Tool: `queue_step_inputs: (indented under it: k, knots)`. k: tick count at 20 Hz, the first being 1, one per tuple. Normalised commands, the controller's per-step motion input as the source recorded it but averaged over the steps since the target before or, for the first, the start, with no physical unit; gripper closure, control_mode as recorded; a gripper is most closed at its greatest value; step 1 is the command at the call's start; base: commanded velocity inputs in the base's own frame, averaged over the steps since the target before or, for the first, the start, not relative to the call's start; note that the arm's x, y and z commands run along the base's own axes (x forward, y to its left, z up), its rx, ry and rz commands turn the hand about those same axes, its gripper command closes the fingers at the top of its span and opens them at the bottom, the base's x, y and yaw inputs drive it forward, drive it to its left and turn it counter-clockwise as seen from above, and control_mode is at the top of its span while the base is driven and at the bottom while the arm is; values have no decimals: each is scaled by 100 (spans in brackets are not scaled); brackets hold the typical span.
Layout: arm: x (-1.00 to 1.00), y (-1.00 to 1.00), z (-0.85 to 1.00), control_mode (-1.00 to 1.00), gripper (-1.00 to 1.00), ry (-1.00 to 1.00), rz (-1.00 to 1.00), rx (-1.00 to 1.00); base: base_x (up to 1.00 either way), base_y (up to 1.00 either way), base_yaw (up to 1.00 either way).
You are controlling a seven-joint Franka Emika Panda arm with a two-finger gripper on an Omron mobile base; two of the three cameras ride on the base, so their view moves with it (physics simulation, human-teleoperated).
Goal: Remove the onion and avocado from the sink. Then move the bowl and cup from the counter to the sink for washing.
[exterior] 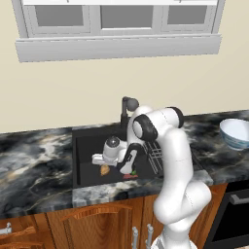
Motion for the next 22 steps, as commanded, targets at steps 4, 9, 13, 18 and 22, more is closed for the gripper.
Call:
queue_step_inputs:
  k: [4,9,13,18,22]
  knots:
    - [5,2,-14,-100,-100,0,-1,0,0,0,0]
    - [5,0,-13,-100,-100,0,-1,0,0,0,0]
    - [6,0,-14,-100,-100,0,0,0,0,0,0]
    - [7,0,-13,-100,-100,0,0,0,0,0,0]
    - [7,0,-11,-100,-100,0,0,0,0,0,0]
